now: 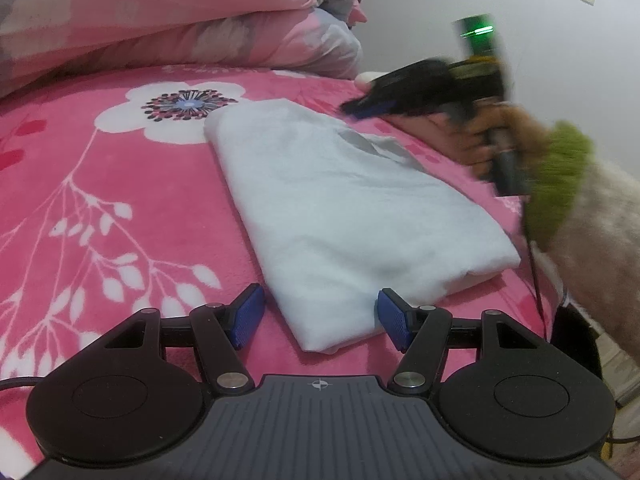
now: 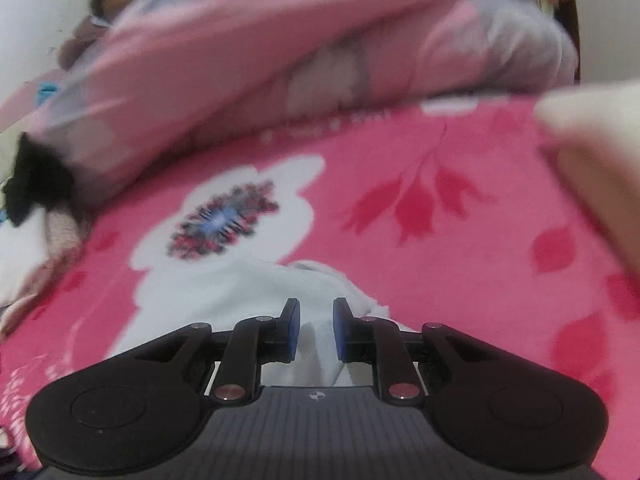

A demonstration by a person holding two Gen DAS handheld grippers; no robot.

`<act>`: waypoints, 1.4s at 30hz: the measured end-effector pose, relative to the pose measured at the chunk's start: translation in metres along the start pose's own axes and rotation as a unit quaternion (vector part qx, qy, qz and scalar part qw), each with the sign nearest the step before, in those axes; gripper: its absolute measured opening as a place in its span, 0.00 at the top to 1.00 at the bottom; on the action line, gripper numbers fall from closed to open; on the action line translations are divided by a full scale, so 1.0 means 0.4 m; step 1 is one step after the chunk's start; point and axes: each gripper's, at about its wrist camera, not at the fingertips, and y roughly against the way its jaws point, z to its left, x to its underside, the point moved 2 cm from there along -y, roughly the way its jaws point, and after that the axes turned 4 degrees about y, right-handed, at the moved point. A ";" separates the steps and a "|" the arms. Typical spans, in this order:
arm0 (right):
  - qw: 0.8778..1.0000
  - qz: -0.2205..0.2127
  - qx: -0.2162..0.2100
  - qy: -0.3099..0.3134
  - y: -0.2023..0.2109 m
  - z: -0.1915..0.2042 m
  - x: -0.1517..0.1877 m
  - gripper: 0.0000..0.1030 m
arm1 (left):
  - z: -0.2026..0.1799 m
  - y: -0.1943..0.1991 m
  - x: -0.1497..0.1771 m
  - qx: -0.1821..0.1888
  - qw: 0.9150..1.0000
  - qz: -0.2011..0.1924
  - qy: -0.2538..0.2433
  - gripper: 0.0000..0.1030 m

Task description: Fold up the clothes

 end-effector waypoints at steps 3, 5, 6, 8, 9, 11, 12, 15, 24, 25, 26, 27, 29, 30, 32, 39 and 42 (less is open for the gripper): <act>0.999 -0.027 -0.010 0.025 0.146 0.044 -0.002 0.81 | -0.002 0.002 -0.006 -0.003 1.000 0.004 0.002 0.39; 0.998 -0.034 -0.011 0.047 0.235 0.093 0.022 0.81 | -0.006 0.007 -0.013 -0.010 1.000 0.007 -0.002 0.39; 0.998 -0.034 -0.014 0.056 0.259 0.119 0.043 0.81 | -0.008 0.012 -0.018 -0.015 1.000 0.005 -0.005 0.39; 0.996 -0.034 -0.021 0.074 0.308 0.171 0.086 0.81 | -0.013 0.029 -0.028 -0.027 1.000 -0.005 -0.008 0.39; 0.996 -0.032 -0.024 0.081 0.326 0.196 0.110 0.81 | -0.015 0.037 -0.034 -0.030 0.999 -0.008 -0.007 0.39; 0.996 -0.021 -0.027 0.086 0.330 0.235 0.175 0.81 | -0.023 0.051 -0.047 -0.034 0.999 -0.014 -0.009 0.39; 0.996 -0.013 -0.021 0.089 0.321 0.248 0.205 0.81 | -0.030 0.056 -0.053 -0.038 0.999 -0.017 -0.015 0.39; 0.996 0.022 0.013 0.083 0.267 0.260 0.297 0.81 | -0.060 0.042 -0.057 -0.053 0.997 -0.013 -0.046 0.39; 0.997 -0.004 0.049 0.064 0.248 0.252 0.361 0.81 | -0.058 -0.028 -0.029 -0.090 0.994 0.038 -0.048 0.39; 0.997 -0.014 0.051 0.062 0.260 0.256 0.353 0.81 | -0.058 -0.028 -0.033 -0.092 0.994 0.043 -0.047 0.39; 0.996 -0.023 0.054 0.061 0.273 0.259 0.346 0.81 | -0.057 -0.029 -0.038 -0.095 0.993 0.048 -0.044 0.39; 0.996 -0.032 0.056 0.060 0.285 0.262 0.338 0.81 | -0.058 -0.030 -0.043 -0.099 0.993 0.053 -0.042 0.39; 0.995 -0.047 0.062 0.058 0.304 0.266 0.328 0.81 | -0.064 -0.034 -0.049 -0.107 0.992 0.059 -0.039 0.39; 0.995 -0.043 0.066 0.058 0.299 0.263 0.334 0.81 | -0.066 -0.036 -0.050 -0.112 0.991 0.060 -0.040 0.38; 0.995 -0.031 0.077 0.062 0.284 0.258 0.351 0.81 | -0.072 -0.039 -0.050 -0.119 0.990 0.062 -0.042 0.38; 0.990 -0.034 0.116 0.075 0.250 0.267 0.412 0.81 | -0.073 -0.042 -0.054 -0.131 0.988 0.075 -0.030 0.37; 0.988 -0.041 0.124 0.083 0.253 0.274 0.421 0.81 | -0.080 -0.042 -0.056 -0.138 0.987 0.079 -0.030 0.37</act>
